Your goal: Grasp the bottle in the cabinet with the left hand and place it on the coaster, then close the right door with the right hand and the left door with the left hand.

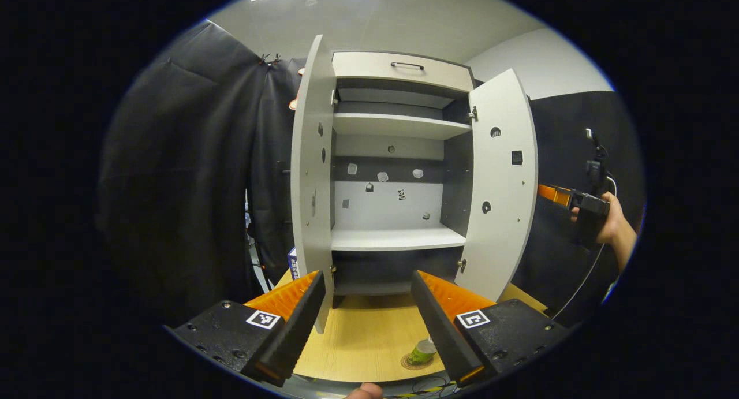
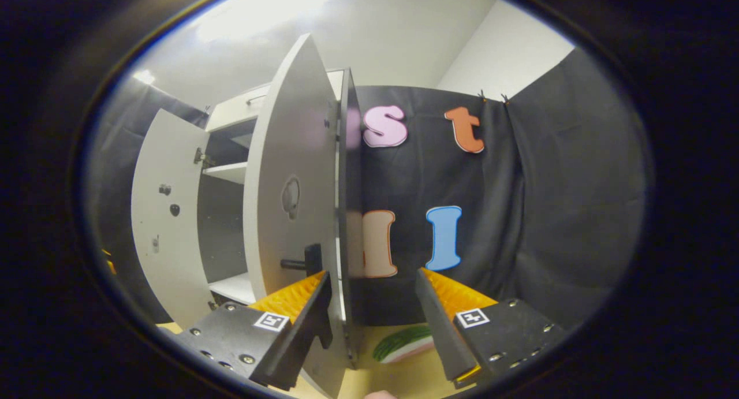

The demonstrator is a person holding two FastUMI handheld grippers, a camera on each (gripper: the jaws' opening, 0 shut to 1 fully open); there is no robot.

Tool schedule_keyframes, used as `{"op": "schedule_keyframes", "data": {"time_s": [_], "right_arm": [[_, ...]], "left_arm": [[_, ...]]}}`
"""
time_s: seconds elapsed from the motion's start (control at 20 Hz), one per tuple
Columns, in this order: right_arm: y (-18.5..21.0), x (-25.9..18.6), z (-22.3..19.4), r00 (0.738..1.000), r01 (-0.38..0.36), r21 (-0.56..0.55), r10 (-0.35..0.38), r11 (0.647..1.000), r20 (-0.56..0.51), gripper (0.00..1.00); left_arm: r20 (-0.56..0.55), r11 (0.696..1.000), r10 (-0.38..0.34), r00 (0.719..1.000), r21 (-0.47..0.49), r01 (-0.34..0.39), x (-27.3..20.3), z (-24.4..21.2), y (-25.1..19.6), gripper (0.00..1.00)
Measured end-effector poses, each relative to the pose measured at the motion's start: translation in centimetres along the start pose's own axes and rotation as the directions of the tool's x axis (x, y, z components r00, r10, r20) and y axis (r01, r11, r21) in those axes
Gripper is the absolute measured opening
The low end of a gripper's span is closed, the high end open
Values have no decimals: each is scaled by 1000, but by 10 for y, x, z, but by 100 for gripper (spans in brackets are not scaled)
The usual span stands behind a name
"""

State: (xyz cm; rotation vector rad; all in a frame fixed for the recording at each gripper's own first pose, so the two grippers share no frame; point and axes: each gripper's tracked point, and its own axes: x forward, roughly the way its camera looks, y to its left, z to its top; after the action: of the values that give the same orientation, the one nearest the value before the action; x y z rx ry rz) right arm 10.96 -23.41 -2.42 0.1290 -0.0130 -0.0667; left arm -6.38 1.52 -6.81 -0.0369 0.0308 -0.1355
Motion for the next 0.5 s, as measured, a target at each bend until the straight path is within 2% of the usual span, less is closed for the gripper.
{"op": "schedule_keyframes", "data": {"time_s": [0.1, 0.15, 0.2, 0.4, 0.45, 0.5], "right_arm": [[2, -1, 1, 1000, 16, 23, -15, 1000, -14, 90], [3, 0, 1, 1000, 19, 17, -19, 1000, -15, 87], [3, 0, 3, 1000, 25, 12, -25, 1000, -12, 90], [10, -3, 2, 999, 34, 6, -34, 999, -19, 88], [11, -1, 2, 999, 36, 4, -36, 999, -26, 80], [13, -3, 1, 999, 37, -7, -38, 999, -34, 87]], "left_arm": [[15, 1000, 19, 1000, 6, -19, -4, 4, 6, 95], [26, 1000, 30, 999, 6, -30, -5, 7, 8, 95], [32, 999, 42, 999, 2, -42, -5, 9, 10, 94], [54, 999, 30, 998, -37, -28, 1, 16, 3, 95], [53, 999, 23, 998, -41, -21, 4, 16, 2, 95], [54, 999, 13, 998, -45, -11, 8, 17, 0, 95]]}}
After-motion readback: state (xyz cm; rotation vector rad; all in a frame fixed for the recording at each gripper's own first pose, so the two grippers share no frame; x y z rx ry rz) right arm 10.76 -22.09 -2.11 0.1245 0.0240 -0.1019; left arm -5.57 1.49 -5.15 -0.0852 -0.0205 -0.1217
